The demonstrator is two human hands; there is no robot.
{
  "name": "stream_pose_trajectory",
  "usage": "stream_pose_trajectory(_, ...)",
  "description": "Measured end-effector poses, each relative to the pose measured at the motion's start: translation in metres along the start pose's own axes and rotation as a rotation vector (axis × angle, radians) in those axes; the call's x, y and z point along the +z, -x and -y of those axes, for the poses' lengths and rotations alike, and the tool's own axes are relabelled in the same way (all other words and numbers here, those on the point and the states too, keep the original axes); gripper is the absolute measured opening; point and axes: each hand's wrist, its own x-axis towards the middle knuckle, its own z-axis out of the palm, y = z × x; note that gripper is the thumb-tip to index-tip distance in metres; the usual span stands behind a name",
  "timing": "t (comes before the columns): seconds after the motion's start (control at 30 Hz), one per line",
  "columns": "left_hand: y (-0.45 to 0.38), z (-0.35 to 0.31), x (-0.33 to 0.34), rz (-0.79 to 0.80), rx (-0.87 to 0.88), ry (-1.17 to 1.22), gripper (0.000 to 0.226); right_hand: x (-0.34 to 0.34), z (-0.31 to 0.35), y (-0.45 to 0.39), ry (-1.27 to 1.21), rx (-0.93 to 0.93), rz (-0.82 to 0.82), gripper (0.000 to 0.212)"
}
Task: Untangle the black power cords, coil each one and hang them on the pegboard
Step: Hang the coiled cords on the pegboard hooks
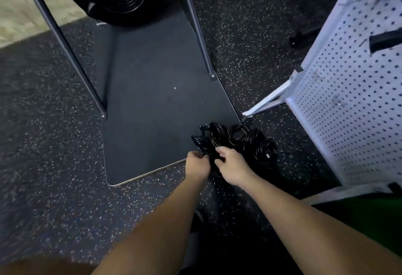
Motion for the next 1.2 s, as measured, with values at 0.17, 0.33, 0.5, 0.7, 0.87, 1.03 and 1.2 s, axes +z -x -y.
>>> stream_pose_trajectory(0.17,-0.015,0.024,0.013,0.161,-0.058,0.305,0.026,0.023,-0.008,-0.015,0.065,-0.020,-0.063,0.053)
stream_pose_trajectory(0.33,-0.002,0.025,0.014,0.243,-0.077,0.505,0.036,0.025,-0.007,-0.006,0.072,-0.049,-0.104,0.062)
stream_pose_trajectory(0.5,0.032,-0.001,-0.009,0.295,0.005,0.553,0.050,0.014,0.011,0.023,-0.029,-0.132,-0.125,0.062)
stream_pose_trajectory(0.7,0.092,-0.058,-0.042,0.370,0.283,0.504,0.037,-0.044,0.036,0.080,-0.143,-0.235,-0.352,0.057)
stream_pose_trajectory(0.87,0.164,-0.110,-0.049,0.565,0.509,0.439,0.035,-0.107,0.052,0.152,-0.228,-0.257,-0.346,0.039)
stream_pose_trajectory(1.03,0.241,-0.155,-0.046,0.708,0.598,0.423,0.029,-0.156,0.062,0.227,-0.296,-0.319,-0.414,0.023)
stream_pose_trajectory(1.2,0.306,-0.183,-0.041,0.784,0.655,0.431,0.028,-0.190,0.061,0.284,-0.381,-0.344,-0.635,0.024)
